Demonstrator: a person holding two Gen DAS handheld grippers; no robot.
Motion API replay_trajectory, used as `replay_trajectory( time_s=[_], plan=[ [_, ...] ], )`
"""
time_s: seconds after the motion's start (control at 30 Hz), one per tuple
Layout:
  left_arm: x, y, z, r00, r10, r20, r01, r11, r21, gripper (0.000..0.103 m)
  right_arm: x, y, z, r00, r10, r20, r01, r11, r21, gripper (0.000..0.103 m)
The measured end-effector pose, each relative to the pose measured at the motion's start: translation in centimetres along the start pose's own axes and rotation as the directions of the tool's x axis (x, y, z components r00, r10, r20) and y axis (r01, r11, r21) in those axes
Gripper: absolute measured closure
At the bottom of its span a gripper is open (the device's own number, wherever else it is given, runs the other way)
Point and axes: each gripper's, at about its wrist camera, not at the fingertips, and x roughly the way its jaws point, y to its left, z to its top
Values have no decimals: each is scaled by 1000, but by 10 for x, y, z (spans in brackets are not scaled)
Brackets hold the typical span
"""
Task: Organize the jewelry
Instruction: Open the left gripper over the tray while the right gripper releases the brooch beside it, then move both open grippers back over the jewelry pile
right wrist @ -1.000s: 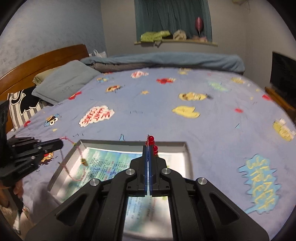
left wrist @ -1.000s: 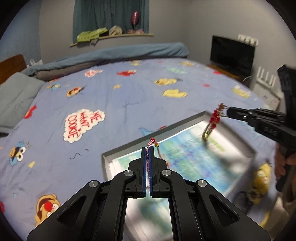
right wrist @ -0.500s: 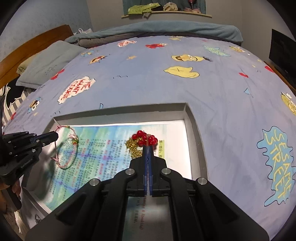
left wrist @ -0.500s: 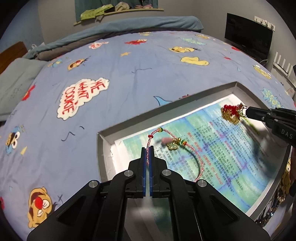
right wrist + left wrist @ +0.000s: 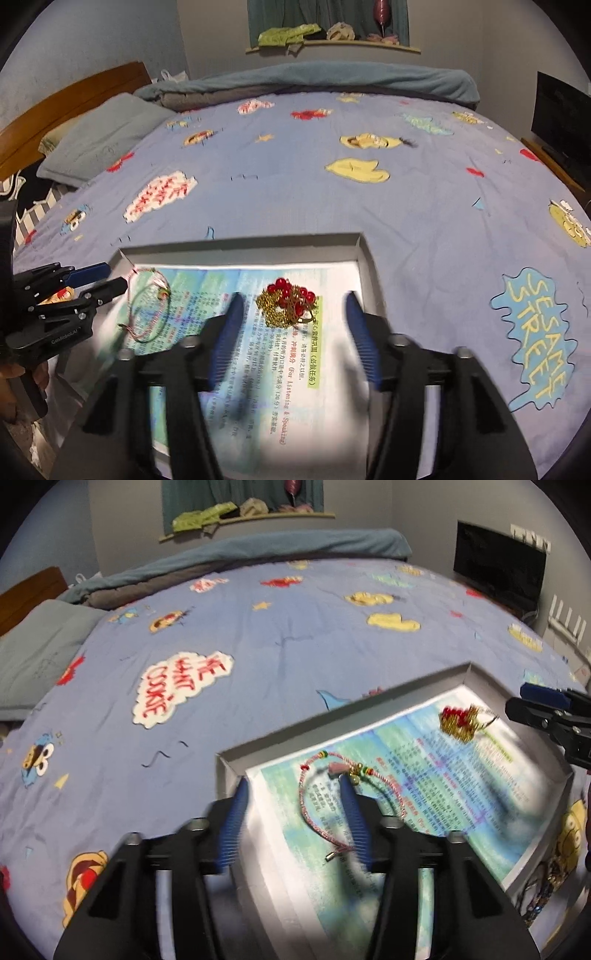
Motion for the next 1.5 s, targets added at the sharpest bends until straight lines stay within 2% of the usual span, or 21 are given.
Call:
replay_trajectory(
  time_s=[0.07, 0.17, 0.2, 0.27, 0.37, 0.47, 0.63, 0.73, 0.9, 1.1, 1.5],
  plan=[
    [-10, 5, 0, 1000, 3, 25, -2, 1000, -19, 35, -9, 0, 2, 1000, -6, 19, 6, 1000, -3, 36],
    [-23, 8, -1, 999, 8, 51, -7, 1000, -30, 35, -23, -2, 3, 999, -9, 53, 9, 1000, -6, 22],
    [-26, 9, -1, 998, 10, 57, -8, 1000, -30, 31, -28, -2, 2, 998, -10, 62, 10, 1000, -7, 17],
    [-37, 10, -3, 997, 22, 79, -20, 999, -32, 24, -37, -2, 0, 997, -16, 79, 17, 1000, -12, 12],
    [-52, 14, -8, 995, -5, 98, 10, 999, -52, 23, -50, -2, -5, 994, -31, 105, 33, 999, -18, 6],
    [-65, 16, -14, 993, -8, 122, 17, 997, -70, 15, -63, -3, -13, 992, -41, 120, 43, 999, -19, 6],
    [-90, 13, -28, 986, 9, 166, 4, 997, -76, 12, -86, -2, -28, 986, -56, 158, 59, 998, -11, 6],
    [-102, 10, -38, 982, -5, 189, 21, 996, -85, 11, -95, -1, -40, 985, -53, 162, 53, 999, 7, 5],
    [-115, 3, -54, 982, 12, 190, 3, 997, -76, 11, -111, 2, -55, 984, -61, 170, 62, 998, 2, 5],
    [-125, 4, -74, 985, -22, 169, 38, 995, -91, 11, -127, -1, -68, 981, -78, 176, 81, 997, -13, 5],
    [-141, -3, -102, 986, -4, 169, 16, 998, -68, 11, -130, -3, -107, 983, -105, 151, 109, 994, -16, 5]
  ],
)
